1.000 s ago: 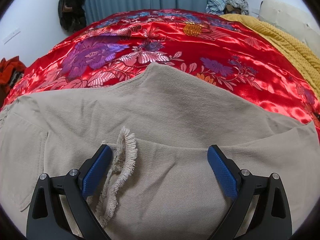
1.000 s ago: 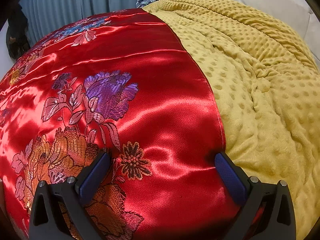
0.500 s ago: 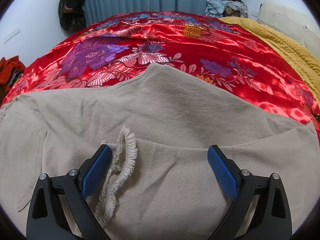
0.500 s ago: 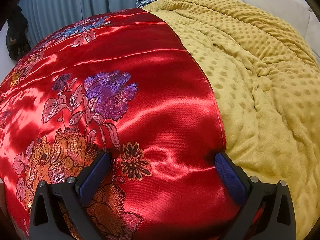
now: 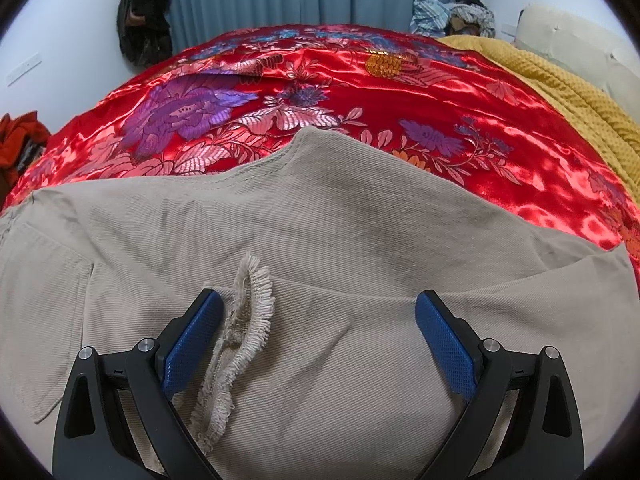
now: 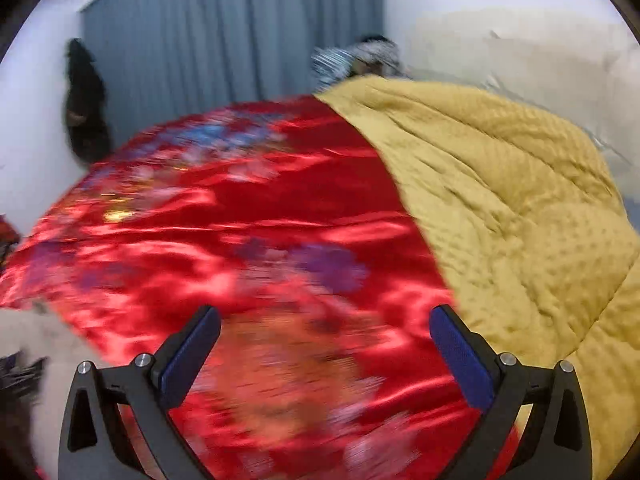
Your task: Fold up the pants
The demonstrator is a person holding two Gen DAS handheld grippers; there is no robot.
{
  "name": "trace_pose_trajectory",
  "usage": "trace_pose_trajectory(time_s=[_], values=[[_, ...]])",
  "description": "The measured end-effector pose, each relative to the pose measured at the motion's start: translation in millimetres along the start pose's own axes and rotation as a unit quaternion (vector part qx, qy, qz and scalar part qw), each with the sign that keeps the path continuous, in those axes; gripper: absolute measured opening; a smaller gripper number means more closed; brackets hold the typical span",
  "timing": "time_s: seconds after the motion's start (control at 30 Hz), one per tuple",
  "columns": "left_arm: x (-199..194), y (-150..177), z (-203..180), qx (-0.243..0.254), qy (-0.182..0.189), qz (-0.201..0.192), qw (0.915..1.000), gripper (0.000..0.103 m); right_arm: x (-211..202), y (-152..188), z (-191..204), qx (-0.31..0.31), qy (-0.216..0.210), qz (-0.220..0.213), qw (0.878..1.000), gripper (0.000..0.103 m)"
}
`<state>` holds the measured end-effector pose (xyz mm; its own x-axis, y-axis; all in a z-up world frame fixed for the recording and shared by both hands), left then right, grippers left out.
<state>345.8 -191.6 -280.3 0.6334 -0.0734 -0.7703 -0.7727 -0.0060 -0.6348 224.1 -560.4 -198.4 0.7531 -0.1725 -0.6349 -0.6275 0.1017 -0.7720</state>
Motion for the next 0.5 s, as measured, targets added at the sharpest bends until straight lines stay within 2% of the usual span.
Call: trace_pose_trajectory(time_s=[0.07, 0.13, 0.2, 0.27, 0.33, 0.43, 0.5], values=[[0.1, 0.0, -0.1, 0.0, 0.0, 0.0, 1.0, 0.098, -18.7, 4.7, 40.8, 0.001, -0.052, 0.005, 0.999, 0.103], [0.1, 0.1, 0.0, 0.0, 0.0, 0.0, 1.0, 0.098, -43.9, 17.9, 94.3, -0.002, -0.123, -0.001, 0.992, 0.103], [0.1, 0.1, -0.3, 0.0, 0.0, 0.0, 1.0, 0.098, -57.4, 32.6, 137.9, -0.028, -0.149, 0.003, 0.988, 0.103], [0.2, 0.2, 0.0, 0.0, 0.0, 0.0, 1.0, 0.098, -58.6, 50.1, 173.6, -0.069, -0.157, 0.013, 0.985, 0.103], [0.3, 0.4, -0.5, 0.0, 0.0, 0.0, 1.0, 0.098, -49.3, 69.0, 200.2, -0.113, -0.147, 0.034, 0.982, 0.103], [0.5, 0.5, -0.2, 0.0, 0.0, 0.001, 1.0, 0.098, -32.1, 92.6, 215.0, -0.147, -0.149, 0.061, 0.976, 0.103], [-0.1, 0.0, 0.0, -0.001, 0.001, 0.002, 1.0, 0.098, -10.2, 117.5, 216.2, -0.159, -0.147, 0.111, 0.97, 0.103]])
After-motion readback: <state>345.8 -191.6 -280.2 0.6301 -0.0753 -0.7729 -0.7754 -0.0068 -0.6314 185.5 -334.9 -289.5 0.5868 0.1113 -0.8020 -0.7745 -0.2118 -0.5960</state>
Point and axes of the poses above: each gripper's, at about its wrist camera, not at the fingertips, and x roughly the way its jaws point, z to its left, y to its underside, the point moved 5 cm from there along x, roughly the way its jaws point, and after that the axes turned 8 degrees about -x, right-handed, at the moved point
